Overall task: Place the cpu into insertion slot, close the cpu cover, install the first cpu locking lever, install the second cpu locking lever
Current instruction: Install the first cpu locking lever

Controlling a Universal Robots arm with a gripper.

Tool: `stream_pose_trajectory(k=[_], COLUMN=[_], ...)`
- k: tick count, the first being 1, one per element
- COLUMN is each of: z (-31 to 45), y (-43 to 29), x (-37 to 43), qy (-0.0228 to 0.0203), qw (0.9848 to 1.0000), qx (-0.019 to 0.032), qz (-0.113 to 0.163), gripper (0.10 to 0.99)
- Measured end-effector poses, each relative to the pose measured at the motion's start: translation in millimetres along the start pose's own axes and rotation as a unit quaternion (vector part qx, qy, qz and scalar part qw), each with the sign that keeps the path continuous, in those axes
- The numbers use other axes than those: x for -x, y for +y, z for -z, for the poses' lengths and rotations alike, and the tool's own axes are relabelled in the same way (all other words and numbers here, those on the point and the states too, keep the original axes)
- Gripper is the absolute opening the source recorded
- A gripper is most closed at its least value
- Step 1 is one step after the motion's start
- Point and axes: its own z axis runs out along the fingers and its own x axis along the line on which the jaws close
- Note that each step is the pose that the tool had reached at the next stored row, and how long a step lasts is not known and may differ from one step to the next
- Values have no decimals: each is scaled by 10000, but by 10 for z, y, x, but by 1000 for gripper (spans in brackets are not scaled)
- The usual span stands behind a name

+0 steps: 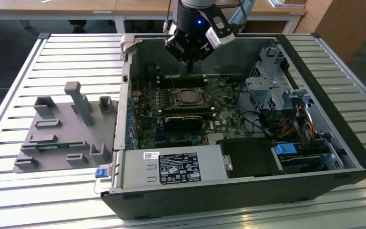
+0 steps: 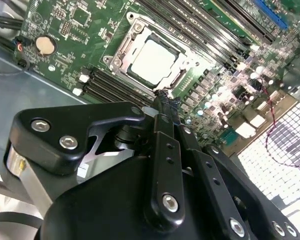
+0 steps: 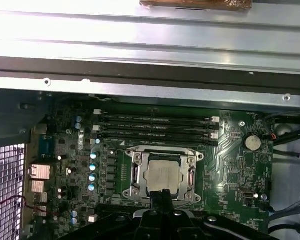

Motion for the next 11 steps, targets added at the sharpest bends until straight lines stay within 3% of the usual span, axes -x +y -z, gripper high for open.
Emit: stream_pose_trajectory(k=[4, 11], z=[-2, -9], y=[0, 4], x=[-37, -154], qy=[-4, -49], qw=[10000, 10000], qx=[6, 12], qz=[48, 58], gripper=[106, 106])
